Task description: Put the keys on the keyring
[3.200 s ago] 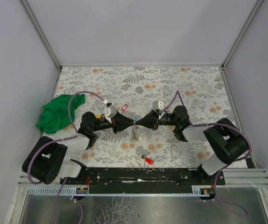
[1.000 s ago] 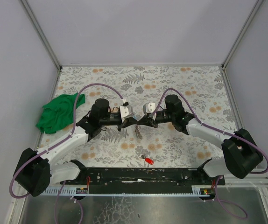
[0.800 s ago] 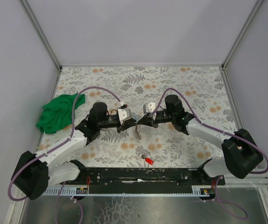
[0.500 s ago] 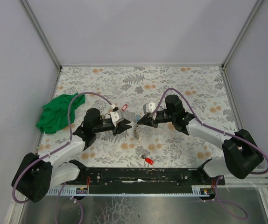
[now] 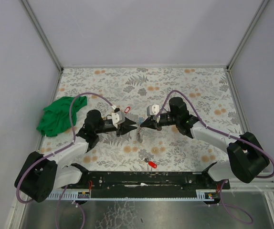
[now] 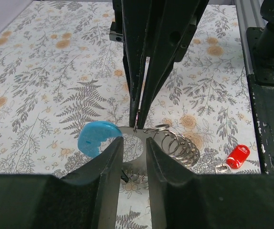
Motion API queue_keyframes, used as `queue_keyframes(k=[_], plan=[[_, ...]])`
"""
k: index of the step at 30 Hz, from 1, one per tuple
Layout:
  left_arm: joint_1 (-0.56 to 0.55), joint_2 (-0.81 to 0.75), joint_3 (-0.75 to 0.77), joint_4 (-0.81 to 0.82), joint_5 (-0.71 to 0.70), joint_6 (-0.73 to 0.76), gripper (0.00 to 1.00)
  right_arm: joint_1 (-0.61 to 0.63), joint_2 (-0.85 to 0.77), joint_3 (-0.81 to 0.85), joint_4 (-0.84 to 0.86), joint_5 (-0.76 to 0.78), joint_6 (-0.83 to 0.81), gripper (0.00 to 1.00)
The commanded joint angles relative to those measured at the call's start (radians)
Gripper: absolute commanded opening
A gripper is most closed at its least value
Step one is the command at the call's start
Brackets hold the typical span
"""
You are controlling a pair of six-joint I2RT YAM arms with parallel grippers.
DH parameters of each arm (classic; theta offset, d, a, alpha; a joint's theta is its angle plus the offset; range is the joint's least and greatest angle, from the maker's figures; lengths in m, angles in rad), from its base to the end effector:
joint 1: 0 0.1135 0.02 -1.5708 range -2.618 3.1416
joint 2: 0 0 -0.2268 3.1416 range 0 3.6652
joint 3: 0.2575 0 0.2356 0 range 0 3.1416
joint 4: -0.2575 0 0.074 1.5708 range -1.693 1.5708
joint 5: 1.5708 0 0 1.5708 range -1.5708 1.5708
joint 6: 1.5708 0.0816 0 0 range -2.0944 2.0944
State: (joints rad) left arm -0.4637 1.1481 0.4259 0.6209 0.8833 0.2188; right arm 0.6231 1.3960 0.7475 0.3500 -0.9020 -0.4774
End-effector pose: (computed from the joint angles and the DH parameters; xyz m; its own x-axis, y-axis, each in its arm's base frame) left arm 0.2068 -0.1739 0.2020 0.1226 0.0927 -0.9881 0.9680 0.2085 0.1397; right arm 0.2204 0.2372 0.2104 0.2339 -0.1827 -0.9549 -0.9720 -0.0203 -0.2342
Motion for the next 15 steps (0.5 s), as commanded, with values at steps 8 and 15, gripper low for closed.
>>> queue_keyframes(k=[8, 15], plan=[[0.005, 0.073, 0.037, 0.152, 0.050, -0.062, 0.20, 0.008, -0.022, 0.003, 0.075, -0.046, 0.017, 0.04], [0.005, 0.088, 0.038, 0.181, 0.062, -0.075, 0.17, 0.008, -0.021, 0.000, 0.079, -0.052, 0.017, 0.04]])
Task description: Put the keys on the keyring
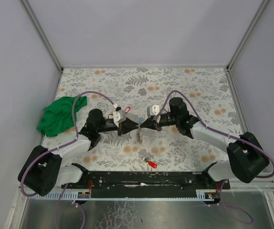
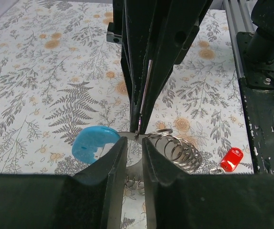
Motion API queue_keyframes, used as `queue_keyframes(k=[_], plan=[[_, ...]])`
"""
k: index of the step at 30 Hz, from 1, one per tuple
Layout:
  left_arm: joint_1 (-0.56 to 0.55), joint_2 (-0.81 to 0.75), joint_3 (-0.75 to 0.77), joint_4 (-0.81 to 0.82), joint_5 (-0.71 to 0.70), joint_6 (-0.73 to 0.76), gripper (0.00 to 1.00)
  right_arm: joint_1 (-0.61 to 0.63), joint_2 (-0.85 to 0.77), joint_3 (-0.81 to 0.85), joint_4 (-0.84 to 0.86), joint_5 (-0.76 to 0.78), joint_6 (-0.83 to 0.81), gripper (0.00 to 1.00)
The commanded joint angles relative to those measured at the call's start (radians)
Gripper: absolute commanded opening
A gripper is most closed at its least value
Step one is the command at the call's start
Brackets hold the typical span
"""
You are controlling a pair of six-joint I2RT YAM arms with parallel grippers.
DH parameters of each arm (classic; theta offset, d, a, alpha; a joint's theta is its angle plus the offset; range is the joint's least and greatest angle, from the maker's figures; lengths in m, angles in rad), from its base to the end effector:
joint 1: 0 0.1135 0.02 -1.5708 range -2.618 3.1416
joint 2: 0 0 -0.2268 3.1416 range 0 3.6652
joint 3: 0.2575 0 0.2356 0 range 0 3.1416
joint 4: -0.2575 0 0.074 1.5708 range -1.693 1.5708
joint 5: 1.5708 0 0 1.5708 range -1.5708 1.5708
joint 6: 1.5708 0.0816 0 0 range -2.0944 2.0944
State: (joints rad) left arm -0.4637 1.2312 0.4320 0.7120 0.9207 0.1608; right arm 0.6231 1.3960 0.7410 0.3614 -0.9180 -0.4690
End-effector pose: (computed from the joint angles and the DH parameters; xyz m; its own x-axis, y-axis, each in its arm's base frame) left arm 0.2118 -0.1785 0.1951 0.0800 0.0683 -0.9944 0.9798 0.1780 0.0911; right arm 0.2188 0.2371 0.2099 0.2297 -0.1730 -0.9578 -0.9732 -0.0321 -0.2276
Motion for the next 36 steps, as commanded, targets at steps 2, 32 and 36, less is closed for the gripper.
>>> queue_keyframes(k=[2, 32, 36], plan=[[0.005, 0.010, 0.036, 0.089, 0.034, -0.018, 0.16, 0.008, -0.022, 0.007, 0.069, -0.038, 0.011, 0.04], [-0.010, -0.133, 0.107, -0.281, -0.249, 0.082, 0.00, 0.170, -0.295, -0.073, -0.333, 0.593, 0.505, 0.41], [-0.011, -0.150, 0.100, -0.279, -0.278, 0.063, 0.00, 0.259, -0.280, -0.075, -0.434, 0.685, 0.645, 0.42]])
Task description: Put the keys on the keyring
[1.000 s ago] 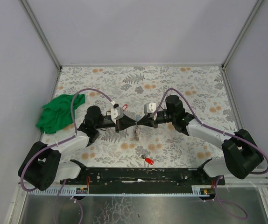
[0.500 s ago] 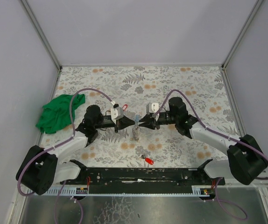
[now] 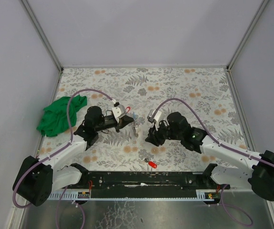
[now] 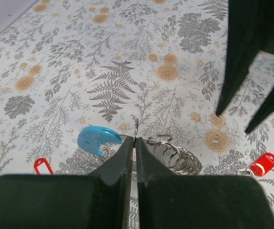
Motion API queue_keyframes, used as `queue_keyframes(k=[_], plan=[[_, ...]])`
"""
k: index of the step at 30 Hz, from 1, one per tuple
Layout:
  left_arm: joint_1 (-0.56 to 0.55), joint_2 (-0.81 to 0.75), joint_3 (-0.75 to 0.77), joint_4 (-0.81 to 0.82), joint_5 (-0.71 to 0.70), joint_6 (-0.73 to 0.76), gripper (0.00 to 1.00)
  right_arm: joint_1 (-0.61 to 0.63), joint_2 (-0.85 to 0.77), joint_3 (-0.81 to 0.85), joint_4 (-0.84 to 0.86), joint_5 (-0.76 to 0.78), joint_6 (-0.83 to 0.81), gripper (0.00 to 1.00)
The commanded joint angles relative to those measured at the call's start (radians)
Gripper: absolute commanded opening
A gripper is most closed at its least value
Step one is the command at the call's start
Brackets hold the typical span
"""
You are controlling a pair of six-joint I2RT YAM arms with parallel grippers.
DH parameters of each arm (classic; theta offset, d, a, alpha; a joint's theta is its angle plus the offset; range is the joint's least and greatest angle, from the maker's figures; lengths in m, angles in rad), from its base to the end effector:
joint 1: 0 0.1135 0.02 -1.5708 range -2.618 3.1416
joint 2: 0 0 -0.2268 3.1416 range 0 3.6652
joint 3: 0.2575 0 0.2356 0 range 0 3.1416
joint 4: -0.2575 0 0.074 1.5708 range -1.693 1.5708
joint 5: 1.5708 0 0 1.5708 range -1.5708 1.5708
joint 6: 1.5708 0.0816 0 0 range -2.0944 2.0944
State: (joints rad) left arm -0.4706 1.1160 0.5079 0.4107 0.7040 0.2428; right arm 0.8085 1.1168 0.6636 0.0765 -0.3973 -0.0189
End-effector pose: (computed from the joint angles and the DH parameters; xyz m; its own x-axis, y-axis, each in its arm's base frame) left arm 0.2213 -0.1719 0.2096 0.0494 0.1805 -0.9823 0.9266 0.3587 0.1125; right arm 0.1777 0.2318 0.2166 -0.2367 -0.2731 -0.9324 -0.9200 0.3715 0.1247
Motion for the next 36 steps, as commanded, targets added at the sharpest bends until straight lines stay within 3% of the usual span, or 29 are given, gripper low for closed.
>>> queue_keyframes(k=[1, 5, 14, 23, 31, 36], plan=[[-0.004, -0.038, 0.021, 0.022, -0.066, -0.023, 0.00, 0.096, 0.012, 0.009, -0.176, 0.177, 0.228, 0.42], [-0.003, -0.045, 0.009, 0.035, -0.082, -0.037, 0.00, 0.154, 0.078, 0.019, -0.254, 0.190, 0.353, 0.43], [-0.004, -0.043, 0.001, 0.051, -0.083, -0.049, 0.00, 0.222, 0.199, -0.026, -0.211, 0.136, 0.514, 0.41], [-0.004, -0.036, 0.004, 0.055, -0.074, -0.057, 0.00, 0.231, 0.285, -0.017, -0.207, 0.140, 0.547, 0.36], [-0.004, -0.027, 0.007, 0.050, -0.071, -0.056, 0.00, 0.230, 0.301, -0.006, -0.212, 0.176, 0.523, 0.18], [-0.003, -0.028, 0.009, 0.048, -0.070, -0.056, 0.00, 0.230, 0.312, -0.003, -0.223, 0.213, 0.520, 0.11]])
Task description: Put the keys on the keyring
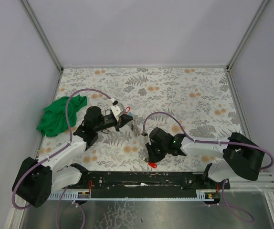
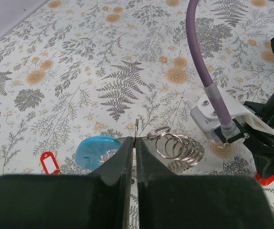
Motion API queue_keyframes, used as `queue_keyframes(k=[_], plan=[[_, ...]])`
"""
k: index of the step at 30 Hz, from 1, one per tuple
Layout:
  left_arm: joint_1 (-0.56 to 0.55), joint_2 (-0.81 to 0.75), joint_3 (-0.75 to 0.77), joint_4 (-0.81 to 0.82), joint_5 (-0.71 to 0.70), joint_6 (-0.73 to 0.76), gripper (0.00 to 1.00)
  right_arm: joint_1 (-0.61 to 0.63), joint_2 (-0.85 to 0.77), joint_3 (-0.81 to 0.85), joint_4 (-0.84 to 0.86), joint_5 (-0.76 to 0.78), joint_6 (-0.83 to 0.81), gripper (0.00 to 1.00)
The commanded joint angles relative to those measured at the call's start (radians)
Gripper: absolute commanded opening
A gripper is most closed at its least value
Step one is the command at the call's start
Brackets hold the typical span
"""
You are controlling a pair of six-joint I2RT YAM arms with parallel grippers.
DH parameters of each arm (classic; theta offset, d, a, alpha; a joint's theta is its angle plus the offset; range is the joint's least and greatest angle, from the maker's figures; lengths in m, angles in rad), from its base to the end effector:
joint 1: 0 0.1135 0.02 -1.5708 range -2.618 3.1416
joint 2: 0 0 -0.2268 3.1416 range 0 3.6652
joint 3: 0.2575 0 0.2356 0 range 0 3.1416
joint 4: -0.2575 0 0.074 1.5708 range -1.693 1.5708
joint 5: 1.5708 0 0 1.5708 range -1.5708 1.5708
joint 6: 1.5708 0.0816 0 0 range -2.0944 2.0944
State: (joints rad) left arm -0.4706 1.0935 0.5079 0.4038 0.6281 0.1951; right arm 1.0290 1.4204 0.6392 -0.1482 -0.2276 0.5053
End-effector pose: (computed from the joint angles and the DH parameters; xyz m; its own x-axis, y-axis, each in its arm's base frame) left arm 0.2248 -0.1681 0.2137 0.0129 0.1694 -0.9855 0.8965 0.4345 0.0865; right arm 0.1296 0.2510 0.0969 -0.7993 -0.4135 -0.4360 -0.5913 0.6707 0.4478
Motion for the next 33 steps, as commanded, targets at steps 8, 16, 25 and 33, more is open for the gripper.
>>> queue_keyframes(k=[8, 16, 25, 33], plan=[[-0.003, -0.005, 0.011, 0.050, 0.013, -0.009, 0.00, 0.010, 0.031, 0.030, 0.023, 0.039, 0.009, 0.21], [-0.004, -0.009, 0.015, 0.043, 0.014, -0.005, 0.00, 0.010, -0.014, 0.072, -0.077, 0.111, -0.036, 0.01], [-0.004, -0.012, 0.017, 0.031, 0.004, 0.003, 0.00, 0.008, -0.063, 0.275, -0.604, 0.347, -0.044, 0.00], [-0.005, -0.030, 0.023, 0.009, 0.001, 0.010, 0.00, -0.033, -0.012, 0.375, -0.875, 0.447, -0.049, 0.00]])
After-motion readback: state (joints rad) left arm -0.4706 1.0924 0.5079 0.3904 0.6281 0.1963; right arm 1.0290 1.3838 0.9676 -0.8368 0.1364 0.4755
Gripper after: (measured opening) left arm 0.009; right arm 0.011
